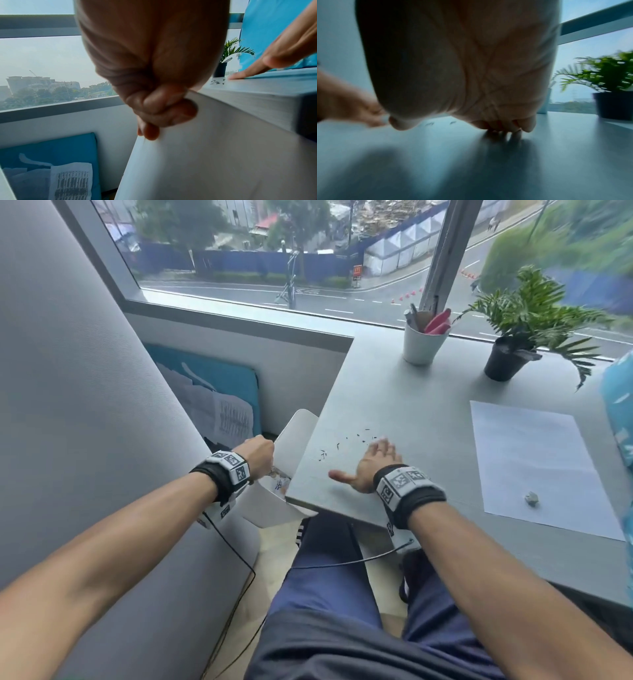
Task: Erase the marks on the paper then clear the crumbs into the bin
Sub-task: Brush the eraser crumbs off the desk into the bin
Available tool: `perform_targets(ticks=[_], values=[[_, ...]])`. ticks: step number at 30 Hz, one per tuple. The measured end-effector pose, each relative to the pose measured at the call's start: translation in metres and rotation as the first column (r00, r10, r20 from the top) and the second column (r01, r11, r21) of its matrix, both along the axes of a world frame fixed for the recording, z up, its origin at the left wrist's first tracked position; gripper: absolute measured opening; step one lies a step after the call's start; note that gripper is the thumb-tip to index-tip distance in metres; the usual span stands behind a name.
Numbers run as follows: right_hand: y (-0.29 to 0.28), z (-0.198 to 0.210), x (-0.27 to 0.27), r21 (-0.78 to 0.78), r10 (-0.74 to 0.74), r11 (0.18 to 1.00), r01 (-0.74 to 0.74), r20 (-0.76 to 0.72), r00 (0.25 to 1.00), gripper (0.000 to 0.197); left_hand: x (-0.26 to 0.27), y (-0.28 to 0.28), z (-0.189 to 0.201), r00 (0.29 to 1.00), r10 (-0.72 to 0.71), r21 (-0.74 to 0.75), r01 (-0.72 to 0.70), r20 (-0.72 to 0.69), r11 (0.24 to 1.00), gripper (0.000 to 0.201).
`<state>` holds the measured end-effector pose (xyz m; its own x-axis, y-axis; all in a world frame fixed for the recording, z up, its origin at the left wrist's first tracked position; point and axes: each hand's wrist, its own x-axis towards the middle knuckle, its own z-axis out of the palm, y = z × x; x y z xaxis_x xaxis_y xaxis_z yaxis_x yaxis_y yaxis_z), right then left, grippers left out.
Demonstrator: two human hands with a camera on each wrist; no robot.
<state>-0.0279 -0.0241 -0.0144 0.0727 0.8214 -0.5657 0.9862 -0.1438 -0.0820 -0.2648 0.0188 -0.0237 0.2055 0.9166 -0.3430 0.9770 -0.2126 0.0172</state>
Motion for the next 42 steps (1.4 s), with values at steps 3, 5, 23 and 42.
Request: perform_targets(ticks=[3,5,23,42], values=[[-0.004,-0.009,-0.035,-0.005,0.091,0.996,-0.092,-0.043,0.995,0.142,0.004,-0.001,0.002,1.000,-0.017,-0.007,0.017,0.011,1.000,0.020],[-0.009,-0.015,-0.073,0.057,0.195,0.980,-0.189,-0.140,0.971,0.139,0.006,-0.003,0.005,0.999,-0.035,-0.014,0.035,0.004,0.999,0.021],[0.026,-0.014,-0.069,0.106,0.337,0.940,-0.324,-0.158,0.928,0.127,0.009,0.014,0.007,0.998,-0.033,-0.166,0.025,-0.048,0.986,0.029],[0.035,-0.005,-0.074,0.084,0.482,0.876,-0.475,-0.161,0.861,0.112,-0.002,0.013,0.015,1.000,-0.012,-0.120,0.009,-0.017,0.993,0.022]])
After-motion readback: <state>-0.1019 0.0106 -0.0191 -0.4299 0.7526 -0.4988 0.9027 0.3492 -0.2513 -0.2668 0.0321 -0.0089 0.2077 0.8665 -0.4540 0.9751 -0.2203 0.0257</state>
